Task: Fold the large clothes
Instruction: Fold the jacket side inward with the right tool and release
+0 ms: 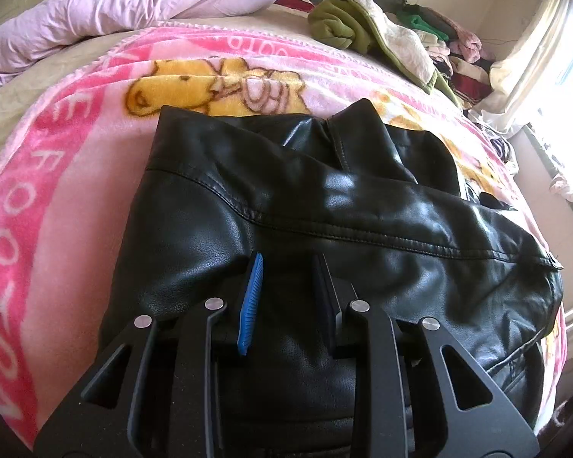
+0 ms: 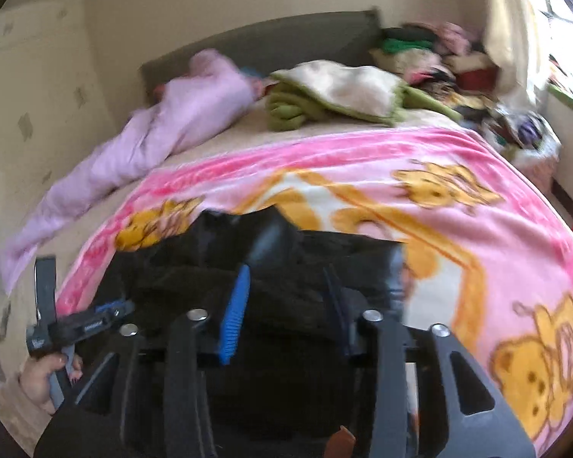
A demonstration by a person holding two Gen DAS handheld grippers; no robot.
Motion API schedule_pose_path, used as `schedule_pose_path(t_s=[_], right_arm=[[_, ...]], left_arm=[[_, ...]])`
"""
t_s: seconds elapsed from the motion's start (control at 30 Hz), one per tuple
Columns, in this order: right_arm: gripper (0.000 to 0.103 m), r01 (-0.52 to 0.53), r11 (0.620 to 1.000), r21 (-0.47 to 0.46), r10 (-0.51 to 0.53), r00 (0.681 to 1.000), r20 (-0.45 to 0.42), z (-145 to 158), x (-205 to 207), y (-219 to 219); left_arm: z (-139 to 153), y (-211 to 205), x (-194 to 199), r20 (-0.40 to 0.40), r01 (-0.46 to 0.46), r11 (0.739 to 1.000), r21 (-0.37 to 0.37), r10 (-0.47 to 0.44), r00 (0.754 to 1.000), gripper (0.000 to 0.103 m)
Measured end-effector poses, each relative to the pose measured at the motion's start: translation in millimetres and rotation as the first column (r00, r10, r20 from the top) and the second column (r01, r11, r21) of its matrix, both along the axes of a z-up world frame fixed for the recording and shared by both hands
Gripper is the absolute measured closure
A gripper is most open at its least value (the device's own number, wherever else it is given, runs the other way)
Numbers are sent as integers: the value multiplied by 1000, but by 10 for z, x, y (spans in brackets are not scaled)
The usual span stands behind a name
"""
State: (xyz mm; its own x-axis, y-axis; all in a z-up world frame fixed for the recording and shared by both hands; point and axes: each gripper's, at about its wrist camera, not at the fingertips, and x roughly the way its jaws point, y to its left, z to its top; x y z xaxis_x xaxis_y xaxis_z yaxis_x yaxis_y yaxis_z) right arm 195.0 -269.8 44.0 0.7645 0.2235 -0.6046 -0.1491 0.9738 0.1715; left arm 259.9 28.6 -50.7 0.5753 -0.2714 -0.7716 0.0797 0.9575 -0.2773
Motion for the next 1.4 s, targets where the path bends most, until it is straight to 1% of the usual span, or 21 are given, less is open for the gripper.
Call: schedule_pose_path(t_s=[0.07, 0.1, 0.13, 0.27, 0.3, 0.33, 0.43, 0.57, 0.7, 0.83, 0.87, 0.9, 0.93, 1.0, 1.1, 1.17, 1.23, 1.3, 1.33, 1.4], right_arm=[[68, -21, 999, -24, 21, 999, -36, -100, 138, 133], [70, -21, 999, -41, 18, 998, -64, -177, 211, 176], [73, -16, 998, -61, 11, 996, -90, -243, 258, 213], [78, 16, 988, -152, -49, 976, -213, -667, 453, 218], [83, 20, 987, -157, -58, 970, -238, -776, 482, 204], [83, 14, 989, -147, -52, 965, -258, -929, 501, 168], [83, 19, 994, -110, -46, 967, -252, -1080, 496, 105], [83, 17, 994, -107, -43, 969, -245, -1038, 486, 104], [79, 10, 999, -35, -16, 984, -177, -756, 271, 36], [73, -1, 1000, -18, -1, 992, -126, -549, 16, -26], [72, -6, 1000, -15, 4, 993, -116, -514, -44, -44], [71, -12, 1000, -10, 10, 994, -111, -491, -94, -58], [69, -19, 1000, -5, 18, 994, -111, -472, -148, -73], [69, -35, 999, 1, 35, 993, -112, -448, -238, -72], [66, -60, 998, -5, 59, 992, -116, -460, -347, -40], [65, -82, 997, -6, 81, 989, -126, -498, -403, -5], [64, -82, 997, -16, 78, 985, -156, -572, -414, 36], [64, -81, 996, -25, 75, 980, -183, -672, -396, 59], [64, -73, 997, -33, 65, 975, -212, -756, -369, 65], [64, -67, 997, -29, 58, 969, -240, -870, -329, 64]], left_arm=[[0, -1, 0, 0, 0, 1000, 1, 0, 1000, 84], [-1, -1, -1, 0, 0, 1000, 2, 0, 1000, 84], [0, -1, -1, 1, 0, 1000, 2, 0, 1000, 84], [-1, -2, -2, 2, 0, 1000, 1, 0, 1000, 84], [-1, -4, -3, 2, 1, 1000, 1, -1, 1000, 84], [1, -5, -6, 3, 2, 1000, 1, -2, 1000, 84], [6, -30, -14, 5, 5, 1000, 2, -5, 1000, 84], [12, -33, -16, 5, 4, 1000, 2, -4, 1000, 84], [40, -4, -26, 15, 8, 1000, -11, -7, 1000, 84], [151, 15, -68, 26, 14, 1000, -3, -13, 1000, 82], [200, 8, -100, 33, 21, 1000, 3, -22, 999, 78], [230, 4, -135, 40, 28, 1000, 3, -28, 999, 70], [265, 1, -168, 46, 31, 999, 6, -31, 998, 68], [335, -5, -256, 59, 39, 999, 19, -40, 997, 67], [384, -28, -399, 62, 60, 998, 19, -61, 996, 67], [351, -53, -469, 42, 68, 997, 33, -70, 997, 67], [261, -89, -521, 18, 84, 995, 49, -85, 996, 66], [181, -113, -539, 12, 89, 993, 74, -90, 996, 66], [152, -113, -537, 9, 89, 993, 76, -90, 996, 66], [106, -111, -516, 5, 86, 994, 72, -86, 996, 66]])
